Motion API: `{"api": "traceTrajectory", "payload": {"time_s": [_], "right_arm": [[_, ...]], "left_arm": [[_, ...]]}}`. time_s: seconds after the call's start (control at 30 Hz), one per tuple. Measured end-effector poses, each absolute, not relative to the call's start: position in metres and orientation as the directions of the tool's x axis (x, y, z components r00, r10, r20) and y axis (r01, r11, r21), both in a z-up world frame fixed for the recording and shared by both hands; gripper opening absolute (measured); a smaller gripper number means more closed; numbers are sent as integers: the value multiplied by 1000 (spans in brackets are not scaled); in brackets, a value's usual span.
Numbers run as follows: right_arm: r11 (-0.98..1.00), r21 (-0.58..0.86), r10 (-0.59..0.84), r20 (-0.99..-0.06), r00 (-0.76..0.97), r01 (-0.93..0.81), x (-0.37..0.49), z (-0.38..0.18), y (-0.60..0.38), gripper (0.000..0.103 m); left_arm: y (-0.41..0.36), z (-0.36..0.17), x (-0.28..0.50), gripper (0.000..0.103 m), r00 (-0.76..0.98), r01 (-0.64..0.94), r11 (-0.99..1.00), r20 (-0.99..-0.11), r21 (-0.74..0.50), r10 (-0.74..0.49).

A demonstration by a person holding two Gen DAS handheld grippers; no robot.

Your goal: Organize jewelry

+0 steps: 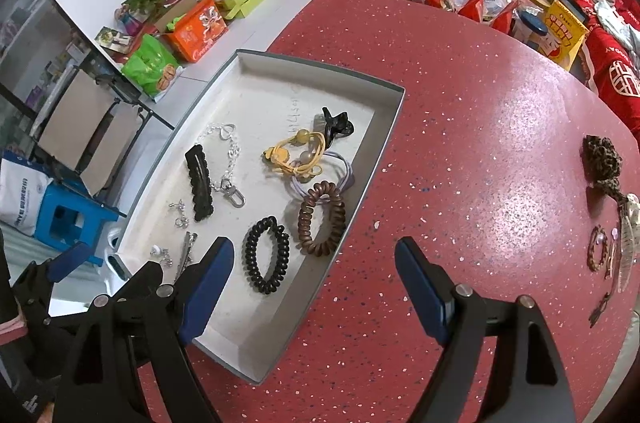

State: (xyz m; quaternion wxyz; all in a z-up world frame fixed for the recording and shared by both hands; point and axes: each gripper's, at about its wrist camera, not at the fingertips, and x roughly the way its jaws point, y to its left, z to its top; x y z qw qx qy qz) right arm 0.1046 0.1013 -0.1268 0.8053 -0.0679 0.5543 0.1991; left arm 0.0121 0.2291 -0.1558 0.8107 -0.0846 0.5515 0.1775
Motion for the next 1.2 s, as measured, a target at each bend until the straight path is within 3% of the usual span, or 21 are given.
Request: {"api": "traceTrajectory", "payload": {"time_s": [1.2], "right_arm": [[911,108,245,-918,312,-397,103,-125,102,85]], "left_arm": [[233,-156,7,103,328,-385,919,-919,81,218]]}}
